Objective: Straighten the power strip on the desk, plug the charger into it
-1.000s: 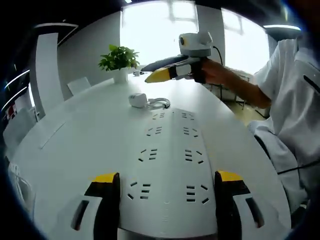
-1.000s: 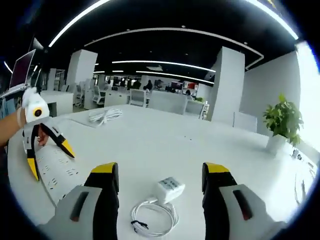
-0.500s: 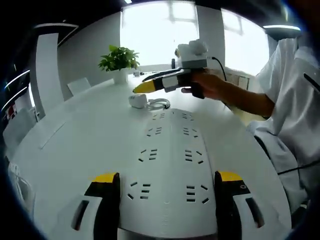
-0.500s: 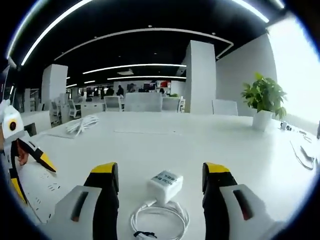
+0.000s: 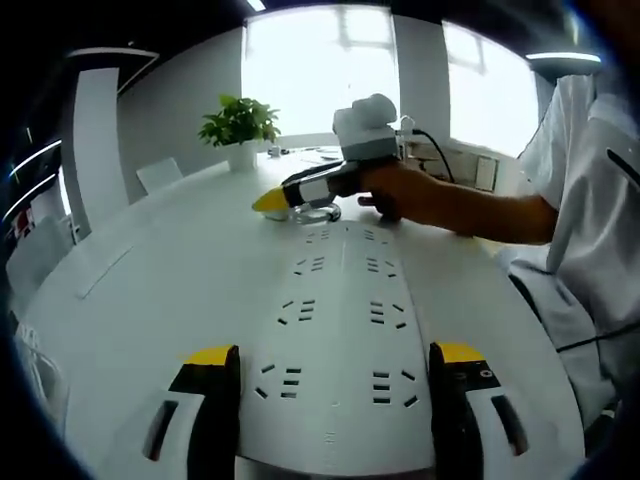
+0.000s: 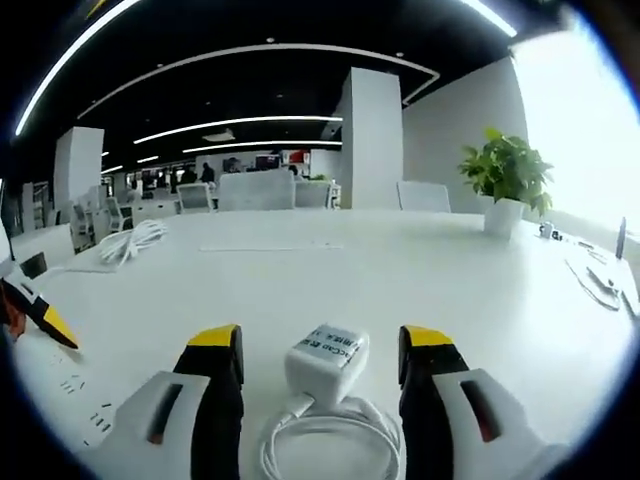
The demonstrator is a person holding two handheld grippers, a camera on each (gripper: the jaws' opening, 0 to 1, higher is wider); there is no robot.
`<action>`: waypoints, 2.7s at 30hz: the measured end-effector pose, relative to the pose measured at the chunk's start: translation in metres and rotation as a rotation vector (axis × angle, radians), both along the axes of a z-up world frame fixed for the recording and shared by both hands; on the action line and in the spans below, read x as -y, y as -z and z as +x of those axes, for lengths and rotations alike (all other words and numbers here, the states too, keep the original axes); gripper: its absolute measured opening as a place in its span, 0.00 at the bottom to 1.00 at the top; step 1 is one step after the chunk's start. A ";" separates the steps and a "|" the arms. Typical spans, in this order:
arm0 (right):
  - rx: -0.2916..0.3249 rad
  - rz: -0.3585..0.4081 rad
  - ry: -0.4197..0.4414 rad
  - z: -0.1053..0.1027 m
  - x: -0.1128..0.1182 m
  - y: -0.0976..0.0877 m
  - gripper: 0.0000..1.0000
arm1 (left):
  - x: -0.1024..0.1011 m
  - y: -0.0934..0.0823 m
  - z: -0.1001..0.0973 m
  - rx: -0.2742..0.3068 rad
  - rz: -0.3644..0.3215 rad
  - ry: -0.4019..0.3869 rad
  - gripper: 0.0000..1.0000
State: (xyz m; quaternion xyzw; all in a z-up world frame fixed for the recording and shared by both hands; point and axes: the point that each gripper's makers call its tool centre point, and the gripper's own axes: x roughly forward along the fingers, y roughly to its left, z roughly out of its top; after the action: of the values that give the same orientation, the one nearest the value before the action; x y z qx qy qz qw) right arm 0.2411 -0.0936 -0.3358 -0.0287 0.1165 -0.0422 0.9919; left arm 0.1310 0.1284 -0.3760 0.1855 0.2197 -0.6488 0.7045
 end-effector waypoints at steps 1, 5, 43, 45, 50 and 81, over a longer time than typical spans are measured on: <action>-0.001 0.001 -0.002 0.001 0.000 0.000 0.59 | 0.000 0.000 0.000 0.000 0.000 0.000 0.78; -0.026 0.031 0.017 0.001 0.003 0.007 0.59 | 0.000 0.000 0.000 0.001 0.000 0.001 0.78; -0.083 -0.012 -0.250 0.006 0.003 0.015 0.28 | 0.000 -0.001 0.000 0.002 -0.018 -0.005 0.78; -0.085 -0.009 -0.292 0.007 0.002 0.015 0.28 | 0.000 -0.001 0.000 0.003 -0.018 -0.006 0.78; -0.084 -0.050 -0.406 0.004 -0.004 0.015 0.27 | 0.000 -0.001 0.000 0.003 -0.014 -0.007 0.78; -0.064 -0.082 -0.768 0.004 -0.014 0.019 0.27 | -0.001 0.000 0.001 0.004 -0.001 -0.020 0.78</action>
State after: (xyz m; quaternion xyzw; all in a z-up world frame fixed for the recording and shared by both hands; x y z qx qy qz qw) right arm 0.2455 -0.0800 -0.3545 -0.1110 0.1262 0.3286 0.9294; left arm 0.1323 0.1296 -0.3763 0.1839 0.2198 -0.6417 0.7114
